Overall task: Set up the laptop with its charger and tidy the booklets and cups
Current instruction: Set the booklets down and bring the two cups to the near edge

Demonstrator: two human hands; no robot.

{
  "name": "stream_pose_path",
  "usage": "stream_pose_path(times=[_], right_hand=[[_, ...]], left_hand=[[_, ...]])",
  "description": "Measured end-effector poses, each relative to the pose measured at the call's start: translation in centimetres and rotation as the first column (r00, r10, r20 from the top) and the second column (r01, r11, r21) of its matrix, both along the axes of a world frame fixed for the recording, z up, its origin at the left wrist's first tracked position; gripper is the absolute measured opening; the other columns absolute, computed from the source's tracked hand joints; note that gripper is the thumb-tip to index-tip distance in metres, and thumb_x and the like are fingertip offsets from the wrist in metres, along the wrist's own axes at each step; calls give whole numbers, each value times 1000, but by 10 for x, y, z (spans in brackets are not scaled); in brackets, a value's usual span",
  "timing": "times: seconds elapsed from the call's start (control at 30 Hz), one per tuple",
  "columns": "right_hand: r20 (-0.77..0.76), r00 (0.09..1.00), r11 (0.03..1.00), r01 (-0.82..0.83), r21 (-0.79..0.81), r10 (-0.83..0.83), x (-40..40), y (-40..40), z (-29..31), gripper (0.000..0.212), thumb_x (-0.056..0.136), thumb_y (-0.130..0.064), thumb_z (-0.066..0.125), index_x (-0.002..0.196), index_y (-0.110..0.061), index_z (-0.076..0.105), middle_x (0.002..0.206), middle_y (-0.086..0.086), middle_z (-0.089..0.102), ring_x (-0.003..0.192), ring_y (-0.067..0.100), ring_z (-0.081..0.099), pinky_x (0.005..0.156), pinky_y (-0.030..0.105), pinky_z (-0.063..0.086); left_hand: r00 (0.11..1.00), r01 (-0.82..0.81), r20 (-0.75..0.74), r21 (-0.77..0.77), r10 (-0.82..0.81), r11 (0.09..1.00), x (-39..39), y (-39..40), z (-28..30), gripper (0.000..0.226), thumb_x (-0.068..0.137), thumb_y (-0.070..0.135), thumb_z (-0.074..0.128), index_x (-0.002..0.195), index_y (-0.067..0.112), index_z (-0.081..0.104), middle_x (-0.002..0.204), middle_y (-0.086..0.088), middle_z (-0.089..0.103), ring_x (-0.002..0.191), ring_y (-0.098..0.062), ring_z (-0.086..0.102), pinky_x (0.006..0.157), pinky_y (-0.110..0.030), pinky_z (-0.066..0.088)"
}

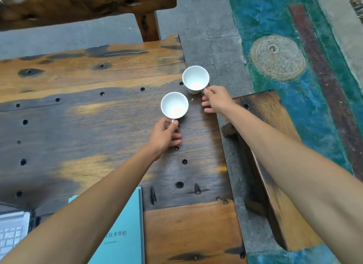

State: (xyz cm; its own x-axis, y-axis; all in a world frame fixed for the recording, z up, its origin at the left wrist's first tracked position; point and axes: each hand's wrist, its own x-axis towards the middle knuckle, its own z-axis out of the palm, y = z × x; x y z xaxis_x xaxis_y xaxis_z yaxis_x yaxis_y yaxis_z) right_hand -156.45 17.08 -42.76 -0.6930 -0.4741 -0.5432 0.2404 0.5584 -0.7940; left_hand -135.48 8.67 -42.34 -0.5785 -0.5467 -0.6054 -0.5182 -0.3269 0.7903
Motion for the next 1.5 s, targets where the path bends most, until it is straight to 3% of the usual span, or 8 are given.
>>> stream_pose_path(times=[0.17, 0.3, 0.47, 0.6, 0.8, 1.0, 1.13, 1.5], right_hand=[[18, 999, 994, 44, -104, -43, 6, 3, -8, 29, 107, -17, 47, 85, -13, 65, 84, 11, 59, 66, 12, 56, 61, 21, 56], [-51, 995, 989, 74, -130, -81, 23, 14, -6, 23, 106, -14, 50, 95, -9, 69, 84, 8, 64, 76, 12, 62, 80, 24, 58], [-35, 987, 969, 150, -194, -160, 62, 33, 5, 21, 105, -14, 53, 104, -4, 72, 82, 4, 69, 77, 10, 69, 81, 19, 60], [23, 983, 962, 181, -204, -180, 104, 56, 20, 18, 104, -16, 56, 99, -14, 74, 90, 5, 75, 85, 11, 74, 85, 21, 59], [6, 991, 967, 129, -219, -131, 168, 104, 56, 22, 103, -16, 59, 92, -26, 74, 84, 0, 79, 89, 13, 76, 85, 22, 59], [25, 990, 961, 143, -236, -141, 228, 169, 89, 17, 102, -14, 60, 109, -11, 75, 88, 3, 78, 86, 10, 76, 83, 21, 60], [-25, 993, 968, 110, -225, -119, 263, 222, 107, 15, 102, -16, 60, 105, -19, 74, 83, -1, 78, 83, 9, 76, 78, 18, 60], [26, 994, 961, 114, -252, -111, 356, 344, 118, 16, 101, -10, 60, 106, -5, 75, 83, 8, 75, 71, 4, 73, 71, 13, 57]], left_hand=[[999, -32, -31, -7, 32, 999, -2, 1, -7, 21, 105, 20, 50, 96, 10, 66, 96, -8, 67, 79, -15, 67, 70, -23, 60], [992, -99, -79, -29, 96, 995, 5, 2, -2, 23, 104, 15, 51, 92, 8, 69, 82, -3, 69, 70, -7, 67, 68, -15, 57], [985, -129, -124, -33, 124, 991, 45, 4, 11, 19, 102, 11, 54, 94, 5, 70, 80, -3, 68, 72, -10, 65, 69, -15, 58], [978, -153, -144, -22, 148, 988, 95, 17, 24, 19, 102, 9, 54, 93, 5, 69, 80, -8, 67, 74, -13, 65, 71, -15, 59], [986, -141, -108, -97, 130, 985, 178, 48, 53, 20, 101, 13, 56, 94, 6, 73, 86, -11, 71, 76, -14, 68, 78, -22, 60], [983, -159, -117, -142, 143, 977, 241, 95, 75, 20, 101, 12, 56, 93, 6, 74, 82, -7, 72, 74, -12, 69, 74, -20, 60], [979, -165, -141, -132, 146, 977, 266, 139, 81, 21, 101, 11, 56, 90, 9, 75, 83, -11, 73, 77, -16, 71, 78, -23, 61], [966, -208, -180, -127, 184, 970, 340, 263, 85, 23, 100, 14, 59, 85, 13, 77, 80, -10, 76, 76, -16, 72, 77, -21, 60]])
